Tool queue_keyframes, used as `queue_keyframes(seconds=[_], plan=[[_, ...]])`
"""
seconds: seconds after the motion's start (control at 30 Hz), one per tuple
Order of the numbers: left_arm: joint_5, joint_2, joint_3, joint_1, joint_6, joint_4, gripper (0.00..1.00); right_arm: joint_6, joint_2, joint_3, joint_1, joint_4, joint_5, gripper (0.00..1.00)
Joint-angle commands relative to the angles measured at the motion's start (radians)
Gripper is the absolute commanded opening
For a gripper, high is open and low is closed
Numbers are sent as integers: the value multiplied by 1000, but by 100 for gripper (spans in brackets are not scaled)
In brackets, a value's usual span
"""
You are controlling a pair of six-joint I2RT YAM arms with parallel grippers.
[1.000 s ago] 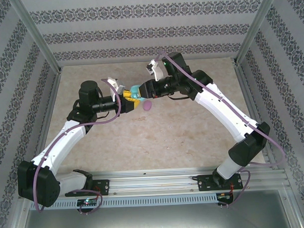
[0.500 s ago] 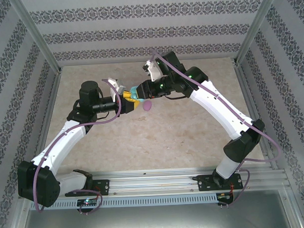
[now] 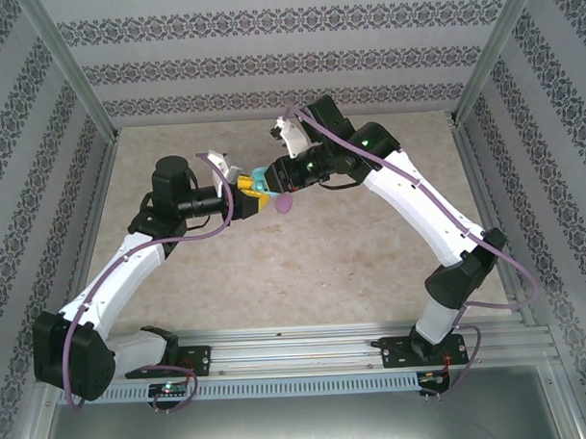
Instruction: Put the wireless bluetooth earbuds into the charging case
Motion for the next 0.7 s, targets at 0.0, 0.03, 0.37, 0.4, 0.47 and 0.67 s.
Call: queue_keyframes(seconds=[0.0,0.03,0.37,0.4,0.47,0.67], plan=[[16,-18,23,-2,3,42,8,-106,12,49,32,-60,-10,25],[21,-19,23,-2,0,44,9,-125,12,55,34,-62,-4,25],[42,-18,15,-2,-37,68,8,-258,-1,103,38,-65,30,23],[44,-18,15,-1,-42,71,8,-270,-4,103,38,-60,28,23],[49,-15,16,-1,-51,81,8,-294,-9,97,38,-48,23,23],[81,-6,12,-2,-95,128,8,-387,-39,31,40,16,32,23]])
